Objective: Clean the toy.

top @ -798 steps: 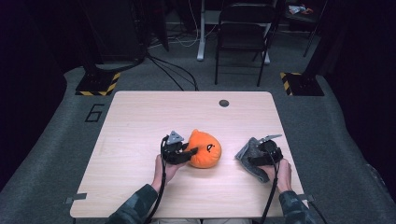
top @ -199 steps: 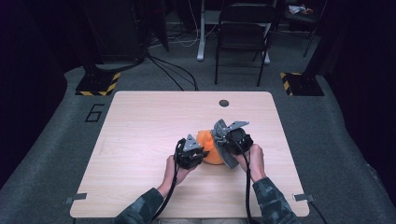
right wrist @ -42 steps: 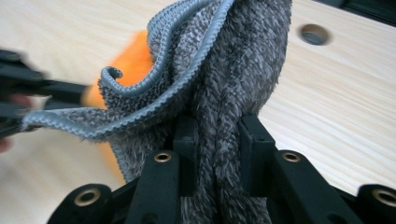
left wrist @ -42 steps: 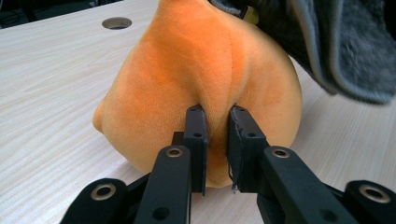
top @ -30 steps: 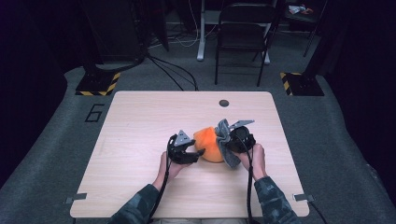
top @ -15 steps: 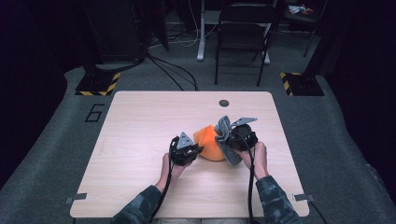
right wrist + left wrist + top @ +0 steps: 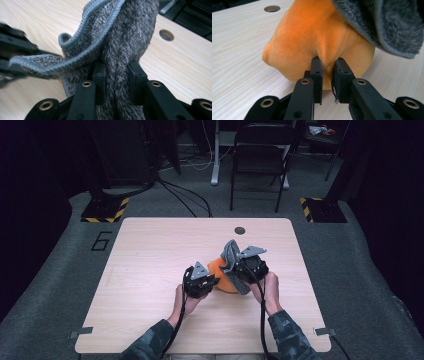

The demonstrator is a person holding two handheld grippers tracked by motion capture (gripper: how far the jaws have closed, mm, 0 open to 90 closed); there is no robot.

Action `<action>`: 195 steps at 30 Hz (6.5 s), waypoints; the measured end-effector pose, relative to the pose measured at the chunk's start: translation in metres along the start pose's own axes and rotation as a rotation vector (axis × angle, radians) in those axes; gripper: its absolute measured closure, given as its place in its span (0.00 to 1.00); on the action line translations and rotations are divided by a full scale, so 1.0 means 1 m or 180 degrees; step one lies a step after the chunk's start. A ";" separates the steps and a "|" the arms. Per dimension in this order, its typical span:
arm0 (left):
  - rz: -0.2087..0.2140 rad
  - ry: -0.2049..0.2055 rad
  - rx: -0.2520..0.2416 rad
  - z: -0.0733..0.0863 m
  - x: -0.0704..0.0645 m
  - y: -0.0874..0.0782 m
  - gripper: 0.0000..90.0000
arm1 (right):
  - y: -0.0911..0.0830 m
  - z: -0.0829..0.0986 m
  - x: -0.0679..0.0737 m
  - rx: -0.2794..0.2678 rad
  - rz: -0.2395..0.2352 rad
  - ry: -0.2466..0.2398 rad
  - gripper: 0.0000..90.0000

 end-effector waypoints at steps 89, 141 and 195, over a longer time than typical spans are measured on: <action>0.0085 -0.0126 0.0107 -0.002 0.013 0.002 0.86 | 0.033 0.045 -0.037 0.0469 -0.0152 0.0509 0.80; -0.0364 0.0133 0.0134 0.002 0.006 0.003 0.83 | -0.001 0.003 -0.019 0.0050 -0.0127 0.0269 0.80; -0.0253 -0.0111 0.0054 0.003 0.010 0.000 0.68 | 0.028 0.024 -0.011 0.0362 -0.0177 0.0312 0.80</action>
Point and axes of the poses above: each handheld gripper's, and its own axes: y roughly forward along the jaws, z roughly out of its underside, x roughly to its left, the point moved 3 cm from there along y, roughly forward along the jaws, and after that the axes turned 1 degree about -y, right-handed, at the moved point
